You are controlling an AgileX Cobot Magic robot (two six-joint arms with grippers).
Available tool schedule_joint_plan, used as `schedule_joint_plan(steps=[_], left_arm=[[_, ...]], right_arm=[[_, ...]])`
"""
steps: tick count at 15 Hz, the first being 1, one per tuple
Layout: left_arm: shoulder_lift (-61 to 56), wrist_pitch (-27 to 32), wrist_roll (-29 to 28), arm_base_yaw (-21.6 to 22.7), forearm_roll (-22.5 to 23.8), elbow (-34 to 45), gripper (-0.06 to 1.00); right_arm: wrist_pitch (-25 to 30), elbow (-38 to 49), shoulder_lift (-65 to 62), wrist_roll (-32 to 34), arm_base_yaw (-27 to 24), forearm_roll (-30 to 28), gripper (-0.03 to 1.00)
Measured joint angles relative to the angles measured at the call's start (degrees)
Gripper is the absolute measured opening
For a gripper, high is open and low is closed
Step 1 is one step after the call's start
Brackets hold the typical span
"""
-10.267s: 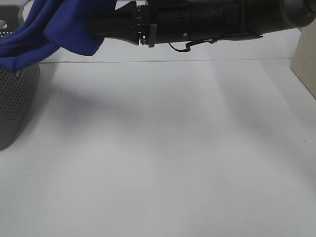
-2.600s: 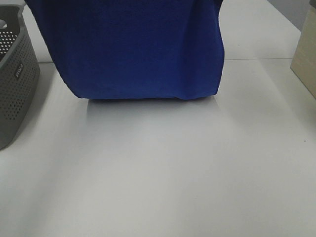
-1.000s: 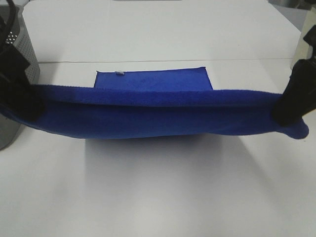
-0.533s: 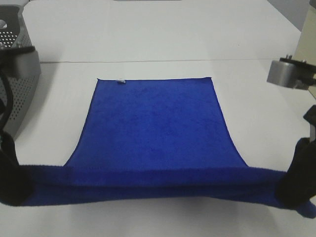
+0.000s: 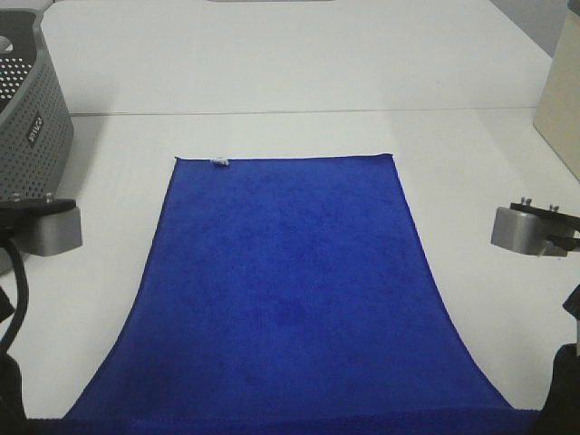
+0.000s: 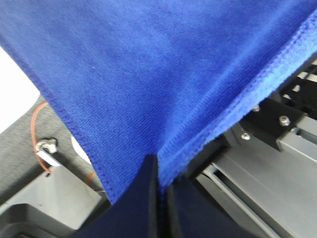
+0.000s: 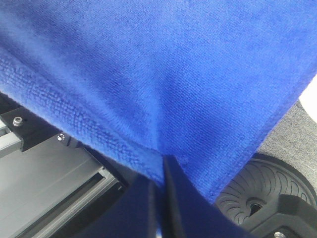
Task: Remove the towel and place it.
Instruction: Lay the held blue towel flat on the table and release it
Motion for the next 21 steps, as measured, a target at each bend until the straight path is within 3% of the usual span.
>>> schedule_joint_plan(steps=[7, 15, 21], left_arm=[[0.57, -0.17, -0.17, 0.0, -2.23, 3.27, 0.0], [15.07, -0.34, 2.18, 0.0, -2.29, 3.27, 0.0], [16.96, -0.34, 2.23, 0.0, -2.69, 3.27, 0.0]], right_arm=[[-0.11, 3.04, 3.78, 0.0, 0.0, 1.26, 0.02], [-0.29, 3.04, 16.96, 0.17, 0.0, 1.78, 0.02], [-0.34, 2.98, 19.37, 3.38, 0.0, 2.29, 0.02]])
